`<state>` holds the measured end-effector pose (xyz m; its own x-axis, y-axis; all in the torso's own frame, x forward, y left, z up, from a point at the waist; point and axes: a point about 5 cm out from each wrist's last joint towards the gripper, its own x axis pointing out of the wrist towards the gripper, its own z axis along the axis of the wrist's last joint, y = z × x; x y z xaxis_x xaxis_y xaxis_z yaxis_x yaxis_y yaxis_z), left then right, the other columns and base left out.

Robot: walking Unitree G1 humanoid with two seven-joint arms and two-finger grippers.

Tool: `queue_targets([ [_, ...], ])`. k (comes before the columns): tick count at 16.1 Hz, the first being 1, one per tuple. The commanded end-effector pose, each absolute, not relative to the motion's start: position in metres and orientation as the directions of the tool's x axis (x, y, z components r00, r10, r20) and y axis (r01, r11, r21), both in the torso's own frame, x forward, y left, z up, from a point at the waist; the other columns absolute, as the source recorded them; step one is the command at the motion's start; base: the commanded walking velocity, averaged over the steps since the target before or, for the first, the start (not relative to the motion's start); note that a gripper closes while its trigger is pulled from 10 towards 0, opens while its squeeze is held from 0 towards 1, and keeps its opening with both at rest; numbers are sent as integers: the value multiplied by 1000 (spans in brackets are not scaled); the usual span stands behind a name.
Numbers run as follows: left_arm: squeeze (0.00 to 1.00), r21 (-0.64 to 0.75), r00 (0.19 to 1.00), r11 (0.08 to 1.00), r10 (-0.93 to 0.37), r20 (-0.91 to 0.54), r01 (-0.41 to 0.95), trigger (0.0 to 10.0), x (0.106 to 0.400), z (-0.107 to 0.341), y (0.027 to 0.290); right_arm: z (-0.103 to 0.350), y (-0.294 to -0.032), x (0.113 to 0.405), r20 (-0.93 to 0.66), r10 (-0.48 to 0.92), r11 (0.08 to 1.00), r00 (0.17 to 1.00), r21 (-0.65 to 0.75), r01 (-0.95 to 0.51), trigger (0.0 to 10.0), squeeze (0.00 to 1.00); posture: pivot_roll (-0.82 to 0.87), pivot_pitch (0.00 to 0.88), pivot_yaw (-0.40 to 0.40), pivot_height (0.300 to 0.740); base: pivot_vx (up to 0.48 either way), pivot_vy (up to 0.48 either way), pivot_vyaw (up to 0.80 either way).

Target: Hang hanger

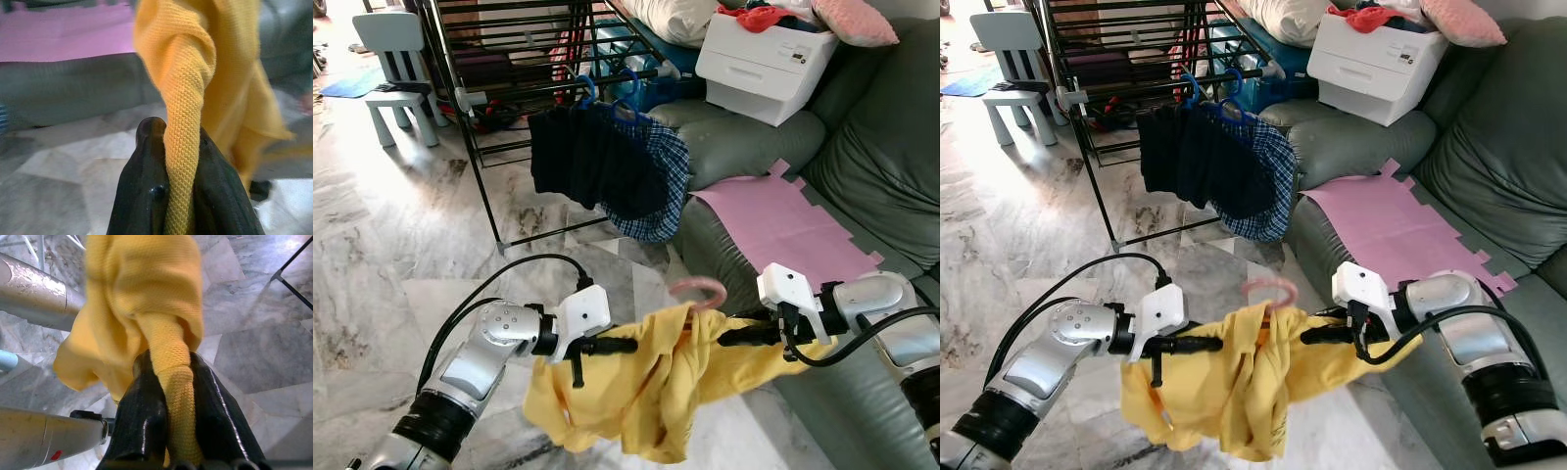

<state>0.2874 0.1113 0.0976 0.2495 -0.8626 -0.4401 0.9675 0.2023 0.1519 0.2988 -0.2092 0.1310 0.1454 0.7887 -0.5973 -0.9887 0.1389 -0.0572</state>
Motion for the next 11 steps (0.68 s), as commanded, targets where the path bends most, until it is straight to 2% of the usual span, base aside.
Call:
queue_targets([
  [1,0,237,338,268,-878,-338,934,10000,301,119,109,129,-207,299,-577,802,155,156,-52,-987,0,0,33,9,-43,740,0,0,0],
  [5,0,206,399,346,-853,-337,915,10000,305,110,111,126,-206,299,-559,806,192,194,-63,-979,0,0,28,11,-39,740,0,0,0],
  [6,1000,206,429,379,-838,-337,902,10000,307,108,112,126,-206,300,-558,804,200,203,-67,-977,0,0,28,11,-39,740,0,0,0],
  [9,1000,235,493,436,-805,-329,869,10000,310,102,113,125,-208,305,-554,789,260,267,-93,-961,0,0,26,9,-38,740,0,0,0],
  [11,1000,226,556,509,-779,-290,831,10000,312,99,112,119,-206,311,-549,759,348,351,-113,-931,0,0,26,10,-41,740,0,0,0],
])
